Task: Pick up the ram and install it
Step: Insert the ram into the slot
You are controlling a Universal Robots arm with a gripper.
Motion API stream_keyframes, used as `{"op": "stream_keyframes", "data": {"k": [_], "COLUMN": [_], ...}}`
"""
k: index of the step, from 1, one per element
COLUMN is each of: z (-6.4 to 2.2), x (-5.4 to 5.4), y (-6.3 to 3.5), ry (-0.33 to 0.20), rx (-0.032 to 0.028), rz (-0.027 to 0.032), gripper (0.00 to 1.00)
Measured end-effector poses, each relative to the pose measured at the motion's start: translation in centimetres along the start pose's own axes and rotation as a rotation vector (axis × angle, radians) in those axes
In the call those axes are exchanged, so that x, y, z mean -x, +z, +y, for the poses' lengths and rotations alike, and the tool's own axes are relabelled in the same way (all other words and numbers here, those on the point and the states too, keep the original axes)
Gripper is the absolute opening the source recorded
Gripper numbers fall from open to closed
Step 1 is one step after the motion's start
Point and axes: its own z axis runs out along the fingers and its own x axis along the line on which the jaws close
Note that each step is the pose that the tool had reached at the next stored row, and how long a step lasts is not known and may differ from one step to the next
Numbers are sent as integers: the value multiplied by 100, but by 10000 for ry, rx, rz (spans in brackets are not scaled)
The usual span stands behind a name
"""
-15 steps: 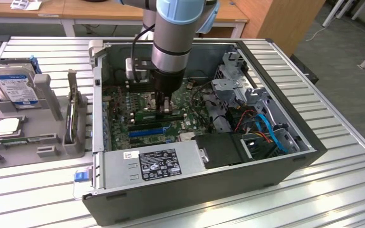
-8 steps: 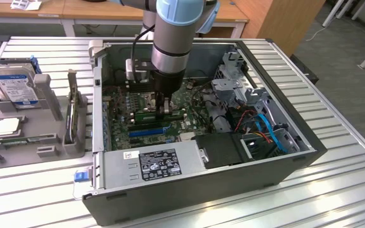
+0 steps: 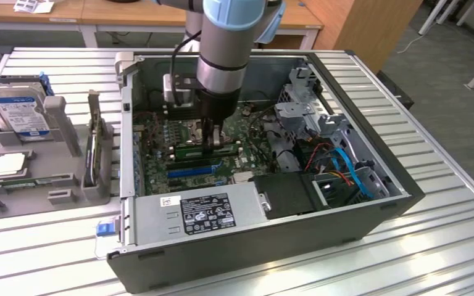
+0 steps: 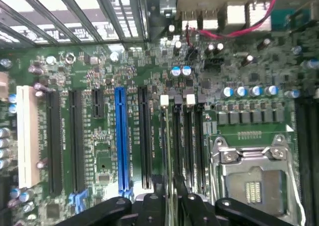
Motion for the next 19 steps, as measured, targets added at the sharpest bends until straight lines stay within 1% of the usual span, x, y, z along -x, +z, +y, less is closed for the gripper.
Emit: {"op": "stream_keyframes", "data": {"k": [10,12,13,14,15,19], "z": [22,22,22,23,23,21], "x": [2,2,2,2,1,1], "y": [-451,-461,-461,-461,-461,-462], "ry": [20,20,19,20,20,21], "rx": [0,-1,-1,-1,-1,0], "rz": [-2,-2,-2,-2,0,1], "gripper": [22,22,20,13,11,11]}}
